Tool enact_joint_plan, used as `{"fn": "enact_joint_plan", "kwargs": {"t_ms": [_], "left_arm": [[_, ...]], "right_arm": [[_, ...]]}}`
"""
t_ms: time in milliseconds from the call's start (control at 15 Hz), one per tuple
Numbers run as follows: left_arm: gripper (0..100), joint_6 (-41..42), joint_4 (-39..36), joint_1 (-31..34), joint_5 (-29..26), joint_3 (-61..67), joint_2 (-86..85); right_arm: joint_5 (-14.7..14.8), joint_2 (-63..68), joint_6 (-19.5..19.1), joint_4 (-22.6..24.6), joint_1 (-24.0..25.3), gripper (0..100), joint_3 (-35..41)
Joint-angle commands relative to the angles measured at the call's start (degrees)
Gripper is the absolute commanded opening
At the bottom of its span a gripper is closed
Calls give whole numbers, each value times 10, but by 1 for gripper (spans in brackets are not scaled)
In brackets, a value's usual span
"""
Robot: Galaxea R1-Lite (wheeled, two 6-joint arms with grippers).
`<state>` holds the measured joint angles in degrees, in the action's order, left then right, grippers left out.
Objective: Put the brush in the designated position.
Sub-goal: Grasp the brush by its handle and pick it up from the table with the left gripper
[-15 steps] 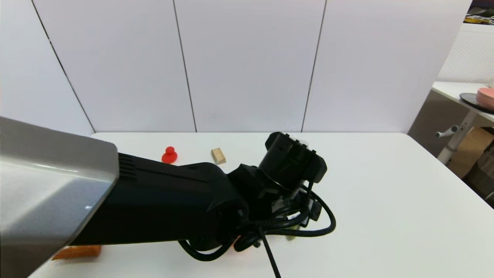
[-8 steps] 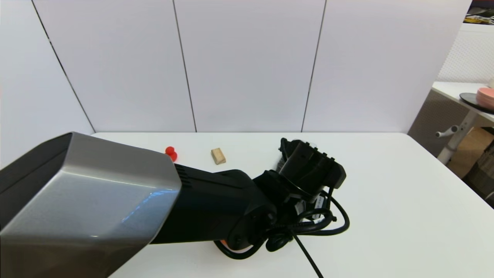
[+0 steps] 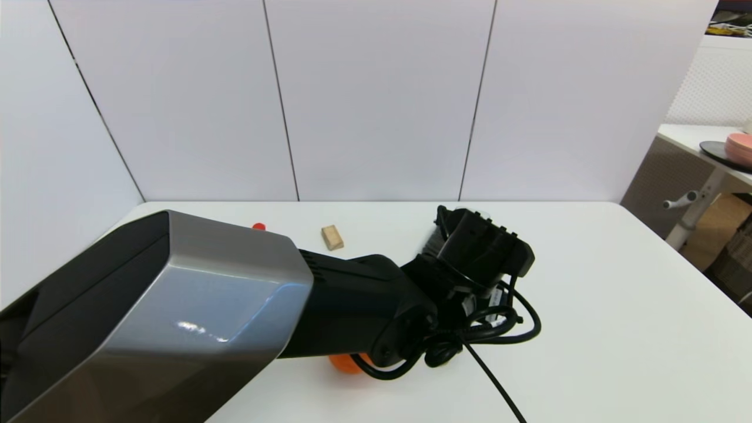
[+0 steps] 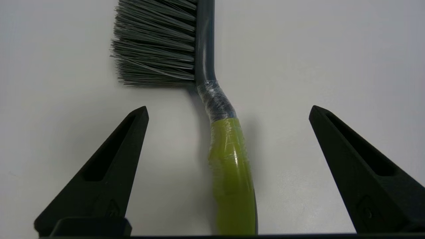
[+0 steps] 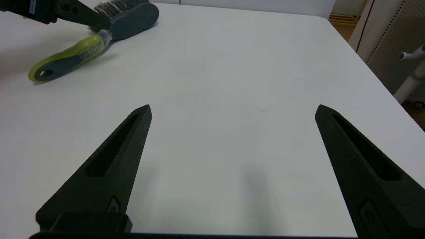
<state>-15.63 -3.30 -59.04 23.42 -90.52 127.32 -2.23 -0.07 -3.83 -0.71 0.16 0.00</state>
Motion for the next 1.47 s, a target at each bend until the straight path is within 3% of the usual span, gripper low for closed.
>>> {"fn": "enact_joint_plan", "kwargs": {"t_ms": [67,1467], "left_arm": [[100,1,2,6,0,-11,6],[100,-12,14,16,27,-49,64]], "right_arm": [[-1,1,0,0,0,100,1],[-1,1,0,0,0,100,1]]}}
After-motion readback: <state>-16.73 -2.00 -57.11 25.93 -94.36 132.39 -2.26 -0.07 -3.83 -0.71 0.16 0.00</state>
